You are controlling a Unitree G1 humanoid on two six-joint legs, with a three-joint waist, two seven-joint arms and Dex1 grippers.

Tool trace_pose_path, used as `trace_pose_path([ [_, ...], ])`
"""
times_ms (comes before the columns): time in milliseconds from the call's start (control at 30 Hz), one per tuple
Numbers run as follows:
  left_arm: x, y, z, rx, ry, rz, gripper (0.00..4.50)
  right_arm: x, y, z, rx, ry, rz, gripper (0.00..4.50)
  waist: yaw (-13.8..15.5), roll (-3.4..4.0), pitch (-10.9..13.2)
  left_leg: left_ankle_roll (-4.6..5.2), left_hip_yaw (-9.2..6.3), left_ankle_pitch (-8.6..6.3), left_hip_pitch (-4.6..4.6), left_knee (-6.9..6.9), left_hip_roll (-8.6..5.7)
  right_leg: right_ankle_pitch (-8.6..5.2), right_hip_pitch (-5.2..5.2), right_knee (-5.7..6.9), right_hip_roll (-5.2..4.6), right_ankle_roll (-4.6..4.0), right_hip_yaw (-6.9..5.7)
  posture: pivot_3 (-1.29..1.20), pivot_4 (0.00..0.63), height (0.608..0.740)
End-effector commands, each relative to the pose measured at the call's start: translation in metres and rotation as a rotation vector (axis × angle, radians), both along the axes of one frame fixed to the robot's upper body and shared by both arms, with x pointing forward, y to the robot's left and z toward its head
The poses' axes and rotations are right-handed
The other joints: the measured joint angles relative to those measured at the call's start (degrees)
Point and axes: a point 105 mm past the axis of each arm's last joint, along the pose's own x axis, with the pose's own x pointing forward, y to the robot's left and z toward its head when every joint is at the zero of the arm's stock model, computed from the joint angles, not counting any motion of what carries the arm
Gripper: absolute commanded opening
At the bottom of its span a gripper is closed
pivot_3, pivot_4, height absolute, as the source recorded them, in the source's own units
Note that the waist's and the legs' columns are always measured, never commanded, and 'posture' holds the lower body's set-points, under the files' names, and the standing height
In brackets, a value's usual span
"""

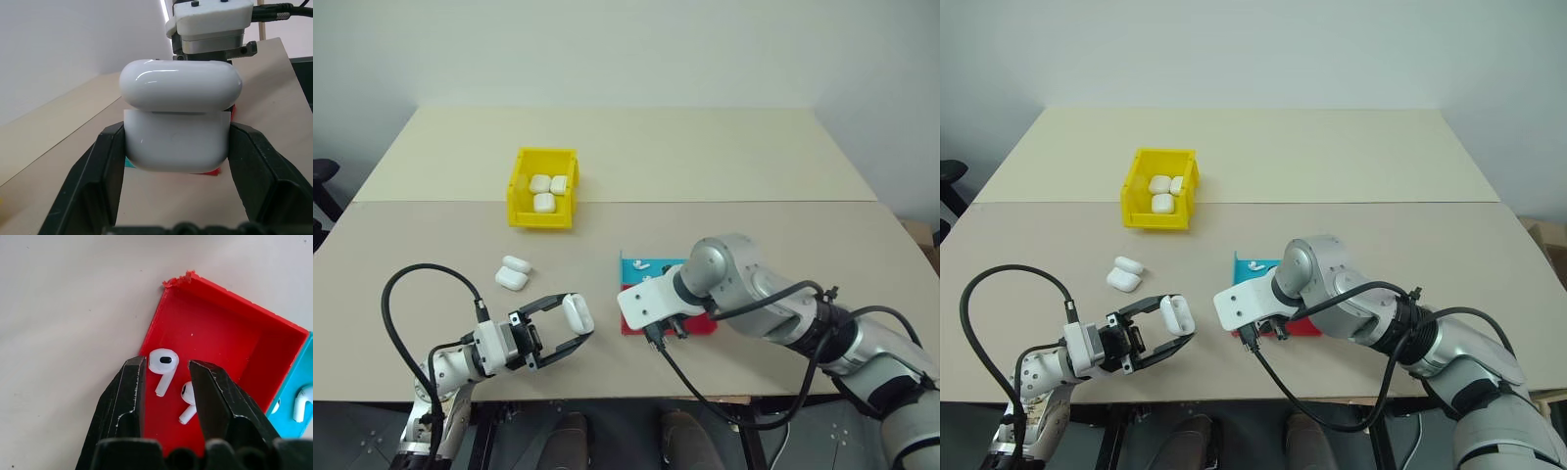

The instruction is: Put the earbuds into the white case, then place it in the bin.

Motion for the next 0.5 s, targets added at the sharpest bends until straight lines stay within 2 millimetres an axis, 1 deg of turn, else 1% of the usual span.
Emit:
trace_pose_path([
  [33, -0.0015, -0.0007, 0.0082, 0.0, -0.054, 0.01, 2.79, -0.0017, 0.0045, 0.0023, 0.003, -0.027, 0.038, 1.78, 0.0, 0.0, 0.0, 0.0, 0.0, 0.0, 0.0, 0.0, 0.0, 0.0, 0.0, 0.0, 0.0, 0.0, 0.0, 0.0, 0.15, 0.74],
  [267, -0.0024, -0.0015, 0.006, 0.014, -0.055, 0.013, 2.79, 0.0011, 0.0039, -0.0019, -0.006, -0.032, 0.036, 1.78, 0.0, 0.0, 0.0, 0.0, 0.0, 0.0, 0.0, 0.0, 0.0, 0.0, 0.0, 0.0, 0.0, 0.0, -0.01, 0.0, 0.15, 0.74],
  [500, -0.0036, -0.0016, 0.0061, 0.014, -0.059, 0.017, 2.79, -0.0007, 0.0056, -0.0045, -0.005, -0.028, 0.058, 1.78, 0.0, 0.0, 0.0, 0.0, -0.01, 0.0, 0.0, 0.0, 0.01, 0.0, 0.0, 0.0, 0.0, -0.01, -0.01, 0.0, 0.15, 0.74],
])
